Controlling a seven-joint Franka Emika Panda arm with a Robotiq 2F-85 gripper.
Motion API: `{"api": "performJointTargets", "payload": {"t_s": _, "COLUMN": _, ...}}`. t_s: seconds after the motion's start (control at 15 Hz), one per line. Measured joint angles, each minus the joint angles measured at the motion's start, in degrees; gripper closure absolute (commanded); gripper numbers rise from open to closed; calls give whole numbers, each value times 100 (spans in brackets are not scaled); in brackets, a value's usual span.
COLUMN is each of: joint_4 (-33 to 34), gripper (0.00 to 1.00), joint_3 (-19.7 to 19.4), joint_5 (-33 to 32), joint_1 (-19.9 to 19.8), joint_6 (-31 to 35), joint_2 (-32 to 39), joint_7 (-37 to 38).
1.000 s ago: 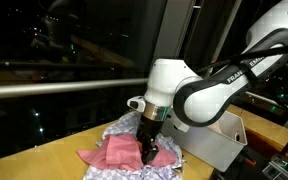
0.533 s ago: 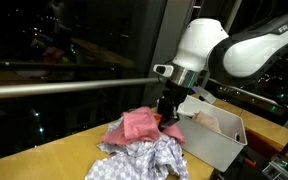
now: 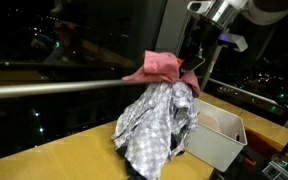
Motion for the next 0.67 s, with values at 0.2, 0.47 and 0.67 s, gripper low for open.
{"api": "performJointTargets", "payload": {"t_s": 0.2, "joint_4": 264, "gripper": 96, "joint_3": -342, "joint_5": -22, "joint_1": 5, "joint_6": -354, "joint_2": -607, "joint_7": -10}}
{"api": "performJointTargets", "payload": {"t_s": 0.47, "joint_4": 834, "gripper": 96, "joint_3": -831, "joint_5": -187, "joint_1": 2, "joint_6": -966, "joint_2": -1220, "joint_7": -37}}
{"api": "performJointTargets", "payload": {"t_s": 0.67, "joint_4": 1404, "gripper": 96, "joint_3": -1274, "joint_5": -294, "joint_1": -27, "joint_6": -1571, "joint_2": -1513, "joint_7": -203}}
